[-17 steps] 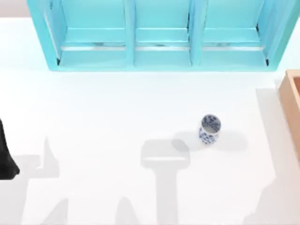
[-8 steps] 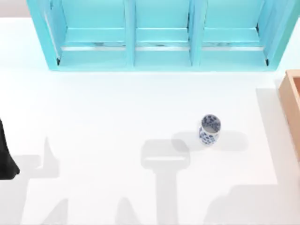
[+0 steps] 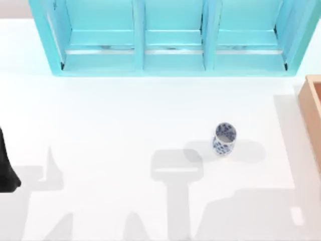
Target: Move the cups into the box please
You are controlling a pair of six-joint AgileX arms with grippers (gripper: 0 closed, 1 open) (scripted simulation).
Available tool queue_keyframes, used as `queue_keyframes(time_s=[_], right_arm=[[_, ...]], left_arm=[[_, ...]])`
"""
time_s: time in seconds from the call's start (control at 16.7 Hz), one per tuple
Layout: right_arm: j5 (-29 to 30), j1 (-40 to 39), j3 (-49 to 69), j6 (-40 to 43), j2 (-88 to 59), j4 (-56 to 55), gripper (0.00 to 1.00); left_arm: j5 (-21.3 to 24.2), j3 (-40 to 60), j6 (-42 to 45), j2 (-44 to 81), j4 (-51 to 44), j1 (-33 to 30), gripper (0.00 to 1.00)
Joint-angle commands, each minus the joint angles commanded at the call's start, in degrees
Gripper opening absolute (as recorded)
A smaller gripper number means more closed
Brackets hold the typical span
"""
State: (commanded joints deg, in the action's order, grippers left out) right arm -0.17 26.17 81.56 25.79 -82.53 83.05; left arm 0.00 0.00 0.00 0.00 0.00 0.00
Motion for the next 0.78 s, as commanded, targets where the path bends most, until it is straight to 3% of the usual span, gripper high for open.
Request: queue_keyframes(time_s=[0.78], right_arm=[[0.98,-41.99,17.29,-42.52,-28.64,-1.56,1.00]], left_arm=[[0.00,0.00,0.00,0.00,0.00,0.00,1.00]])
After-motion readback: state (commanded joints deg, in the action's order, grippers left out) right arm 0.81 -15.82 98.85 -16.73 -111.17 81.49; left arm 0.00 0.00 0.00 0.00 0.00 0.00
